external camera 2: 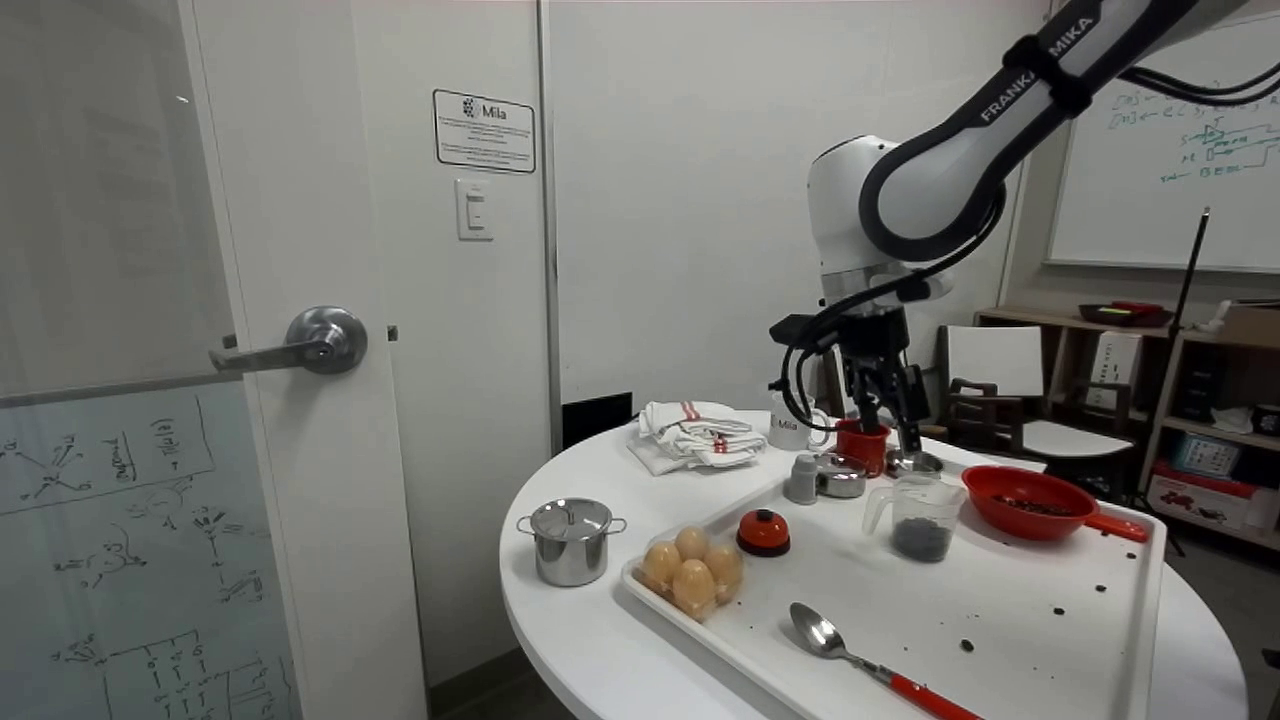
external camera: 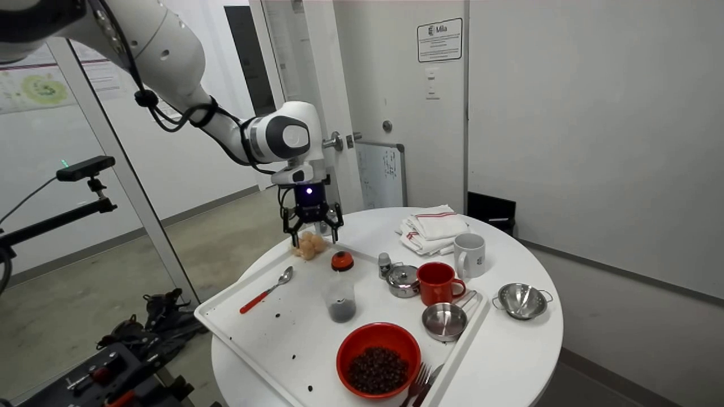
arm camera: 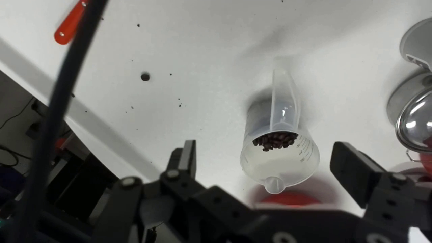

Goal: Pour some things from the jug into the bowl

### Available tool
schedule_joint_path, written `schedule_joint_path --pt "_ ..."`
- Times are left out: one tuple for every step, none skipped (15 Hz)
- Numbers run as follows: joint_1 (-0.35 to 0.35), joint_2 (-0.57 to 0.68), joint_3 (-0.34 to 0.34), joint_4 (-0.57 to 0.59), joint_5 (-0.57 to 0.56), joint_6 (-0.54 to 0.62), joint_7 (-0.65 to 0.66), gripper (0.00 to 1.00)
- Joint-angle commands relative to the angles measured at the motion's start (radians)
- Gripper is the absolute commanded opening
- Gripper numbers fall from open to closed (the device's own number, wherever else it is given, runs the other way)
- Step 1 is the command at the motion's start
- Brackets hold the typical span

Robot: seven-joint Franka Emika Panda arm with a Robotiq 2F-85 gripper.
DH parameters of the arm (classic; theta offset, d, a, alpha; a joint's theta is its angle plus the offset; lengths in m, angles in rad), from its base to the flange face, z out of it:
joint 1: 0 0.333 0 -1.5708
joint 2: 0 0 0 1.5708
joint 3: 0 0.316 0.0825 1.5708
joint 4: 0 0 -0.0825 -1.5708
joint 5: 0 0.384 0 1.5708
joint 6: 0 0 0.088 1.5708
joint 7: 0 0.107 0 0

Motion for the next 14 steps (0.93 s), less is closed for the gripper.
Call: schedule_joint_path --pt "0.029 0.057 -0.034 0.048 -0.033 0.0 0.054 1.0" --pt "0.028 0.071 -0.038 0.054 -0.038 -0.001 0.057 1.0" --pt "0.026 0.081 -0.038 0.059 -0.038 -0.004 0.053 1.0" --pt "0.021 0.089 -0.036 0.059 -0.033 -0.001 0.038 1.0" --pt "0.017 0.095 -0.035 0.061 -0.027 -0.004 0.031 1.0" --pt "0.017 0.102 -0.035 0.063 -0.026 -0.003 0.026 1.0" --pt "0.016 0.108 -0.035 0.066 -0.024 -0.004 0.022 1.0" --pt "0.015 0.113 -0.033 0.068 -0.022 -0.005 0.016 1.0" --pt "0.015 0.121 -0.029 0.071 -0.02 -0.007 0.005 1.0" --pt "0.015 0.127 -0.025 0.072 -0.019 -0.008 -0.005 1.0" --pt "0.011 0.14 -0.01 0.079 -0.012 -0.015 -0.039 1.0" --pt "0.013 0.154 0.0 0.087 -0.011 -0.025 -0.068 1.0" --pt "0.011 0.17 0.011 0.095 -0.005 -0.03 -0.1 1.0" --pt "0.01 0.179 0.017 0.099 0.002 -0.027 -0.119 1.0"
